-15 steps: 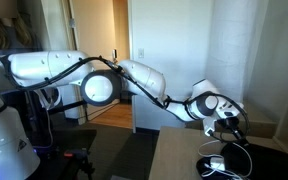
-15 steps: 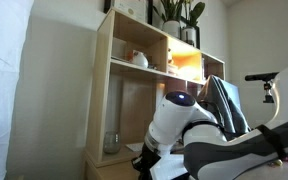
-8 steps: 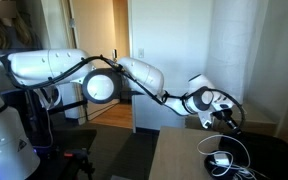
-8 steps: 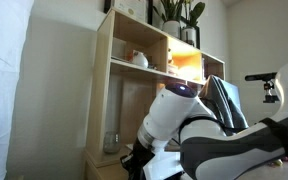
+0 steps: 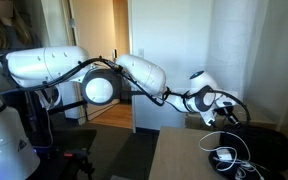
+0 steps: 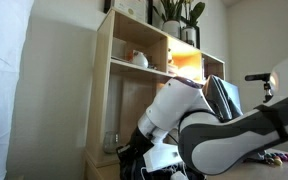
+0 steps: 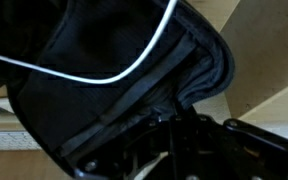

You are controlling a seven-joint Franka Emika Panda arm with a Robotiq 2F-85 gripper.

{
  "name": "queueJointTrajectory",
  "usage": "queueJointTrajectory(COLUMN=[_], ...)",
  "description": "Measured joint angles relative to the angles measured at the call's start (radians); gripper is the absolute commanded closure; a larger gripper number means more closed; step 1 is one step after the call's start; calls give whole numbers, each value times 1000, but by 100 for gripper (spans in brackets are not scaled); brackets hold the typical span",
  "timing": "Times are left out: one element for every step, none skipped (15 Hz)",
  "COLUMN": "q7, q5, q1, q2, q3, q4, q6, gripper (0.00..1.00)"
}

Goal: Move the portable bag slightly to the left and close it

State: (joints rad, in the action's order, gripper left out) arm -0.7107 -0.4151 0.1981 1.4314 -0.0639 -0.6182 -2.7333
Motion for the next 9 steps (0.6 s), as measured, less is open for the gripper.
queueJointTrajectory(q7=[9, 19, 20, 21, 21, 22, 21, 21, 15], q5=[-1, -2, -5, -8, -13, -20, -31, -44, -57], q1=[-8, -13, -16, -16, -15, -12, -8, -4, 1], q2=[-7, -14, -24, -35, -47, -62, -78, -96, -115], q3=[13, 21, 25, 28, 29, 29, 28, 27, 20], q4=[-10, -20, -35, -50, -68, -92, -118, -149, -183], q6=[-16, -33, -50, -66, -82, -101, -124, -153, -187], gripper=[99, 99, 99, 99, 99, 99, 99, 99, 99])
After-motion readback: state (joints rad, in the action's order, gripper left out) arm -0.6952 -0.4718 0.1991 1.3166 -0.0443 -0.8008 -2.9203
